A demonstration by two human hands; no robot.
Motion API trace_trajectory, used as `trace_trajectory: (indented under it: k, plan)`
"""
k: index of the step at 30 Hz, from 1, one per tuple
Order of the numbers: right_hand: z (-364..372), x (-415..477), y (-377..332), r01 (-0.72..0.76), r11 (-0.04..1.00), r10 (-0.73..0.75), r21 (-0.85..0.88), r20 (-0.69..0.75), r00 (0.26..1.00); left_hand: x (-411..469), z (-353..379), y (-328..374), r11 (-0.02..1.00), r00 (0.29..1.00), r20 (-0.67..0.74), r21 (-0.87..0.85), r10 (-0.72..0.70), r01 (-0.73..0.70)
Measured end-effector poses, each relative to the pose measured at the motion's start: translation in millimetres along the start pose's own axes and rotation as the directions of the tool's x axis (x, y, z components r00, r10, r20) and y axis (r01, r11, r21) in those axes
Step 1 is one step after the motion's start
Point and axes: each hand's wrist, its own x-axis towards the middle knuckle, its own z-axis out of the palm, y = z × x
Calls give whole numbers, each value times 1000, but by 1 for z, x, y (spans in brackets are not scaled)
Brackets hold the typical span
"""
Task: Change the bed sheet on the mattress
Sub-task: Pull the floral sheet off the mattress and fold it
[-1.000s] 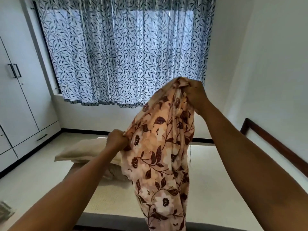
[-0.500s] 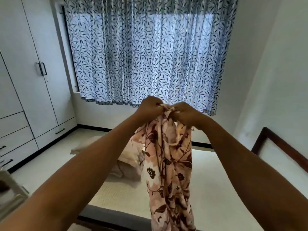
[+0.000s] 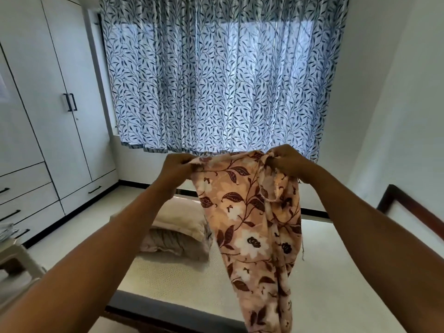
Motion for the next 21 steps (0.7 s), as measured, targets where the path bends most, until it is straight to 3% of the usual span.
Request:
trace_trajectory:
  k: [2, 4, 7, 9, 11, 12, 13, 14, 15, 16, 17, 18, 19, 21]
  plan:
    - [12, -6, -4, -16, 999, 13, 34, 89, 996, 2, -1, 9, 996, 999, 30, -82, 23, -20]
    - [26, -18, -13, 27, 999, -34, 30, 292, 956, -2, -7, 15, 990, 981, 190, -139, 40, -14]
    - [32, -31, -33, 85, 982, -164, 169, 544, 823, -12, -23, 29, 946, 864, 496, -312, 86, 85]
    - [28, -32, -51, 10, 926, -267, 379, 633, 726, -15, -26, 40, 904, 785, 593, -414, 179, 107]
    - [27, -22, -64, -129, 853, -293, 506, 668, 684, -11, -20, 45, 915, 809, 560, -396, 177, 75]
    - [31, -11, -62, -145, 859, -249, 491, 649, 718, -2, -14, 39, 957, 863, 492, -286, 112, 39]
    - [37, 4, -57, -96, 936, -137, 340, 601, 788, 5, -9, 29, 994, 929, 369, -107, 25, 16]
    - [44, 17, -49, -11, 1000, -2, 25, 475, 880, 12, -7, 16, 994, 980, 192, 103, -49, 29]
    - [52, 30, -33, 23, 943, 78, -332, 288, 954, 20, -10, -3, 957, 994, -13, 269, -108, 108]
    - [58, 35, -20, -21, 851, 72, -525, 76, 995, 23, -14, -18, 922, 969, -187, 322, -161, 215]
    - [60, 37, -12, -85, 863, 37, -498, -107, 994, 20, -19, -28, 916, 934, -282, 271, -220, 297]
    - [59, 37, -5, -130, 923, 47, -362, -229, 972, 16, -26, -36, 927, 910, -321, 176, -264, 331]
    - [55, 37, -1, -136, 958, 60, -253, -290, 955, 14, -31, -39, 940, 904, -322, 97, -281, 326]
    - [47, 37, -2, -146, 980, 106, -135, -262, 959, 11, -40, -35, 968, 949, -204, 17, -241, 249]
